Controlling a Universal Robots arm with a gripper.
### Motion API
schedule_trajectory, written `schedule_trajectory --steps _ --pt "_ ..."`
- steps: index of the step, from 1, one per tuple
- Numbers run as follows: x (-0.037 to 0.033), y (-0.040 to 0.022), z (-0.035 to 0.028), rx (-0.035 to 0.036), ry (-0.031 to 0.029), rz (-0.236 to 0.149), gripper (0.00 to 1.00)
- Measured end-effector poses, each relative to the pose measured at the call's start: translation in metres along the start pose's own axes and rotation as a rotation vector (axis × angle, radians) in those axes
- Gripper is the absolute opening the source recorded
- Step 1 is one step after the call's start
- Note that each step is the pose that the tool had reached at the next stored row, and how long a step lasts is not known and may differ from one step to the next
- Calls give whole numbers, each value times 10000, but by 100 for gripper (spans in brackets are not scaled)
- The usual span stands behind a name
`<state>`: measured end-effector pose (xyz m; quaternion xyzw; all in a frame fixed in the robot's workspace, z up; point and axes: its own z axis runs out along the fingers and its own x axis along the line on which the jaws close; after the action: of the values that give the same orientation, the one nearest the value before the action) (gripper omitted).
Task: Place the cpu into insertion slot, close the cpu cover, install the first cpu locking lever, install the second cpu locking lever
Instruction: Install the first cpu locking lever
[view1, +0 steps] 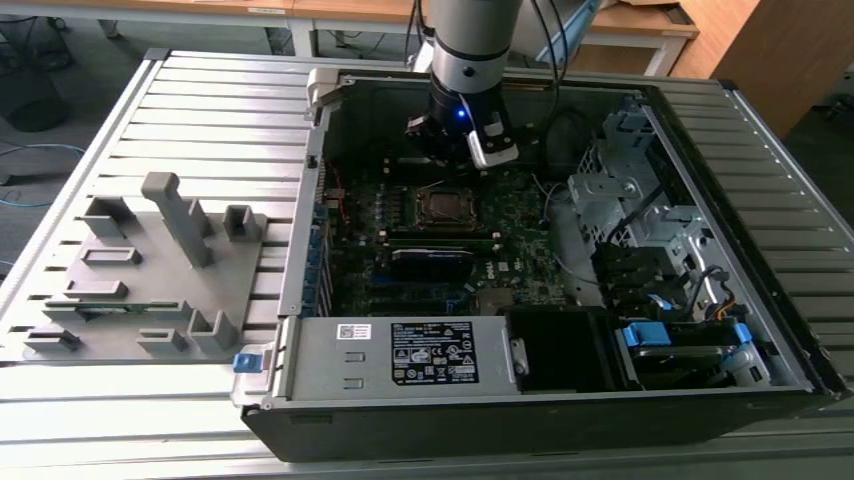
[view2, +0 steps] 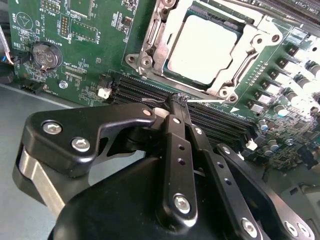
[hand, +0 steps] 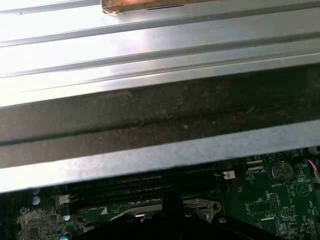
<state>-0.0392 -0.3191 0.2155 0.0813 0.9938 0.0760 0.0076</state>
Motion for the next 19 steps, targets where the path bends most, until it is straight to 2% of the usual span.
schedule_trajectory --steps 5,11,14,15,17,18,19 --pt "0 0 2 -3 -11 62 11" --pt "0 -3 20 3 -163 1054 11" --pt "0 -3 20 1 -173 1114 11" --pt "0 -3 21 -21 -169 1117 11" --pt "0 -6 21 -207 -131 1123 11" --pt "-1 -7 20 -271 -119 1125 11" --pt "-1 -9 20 -304 -114 1125 11"
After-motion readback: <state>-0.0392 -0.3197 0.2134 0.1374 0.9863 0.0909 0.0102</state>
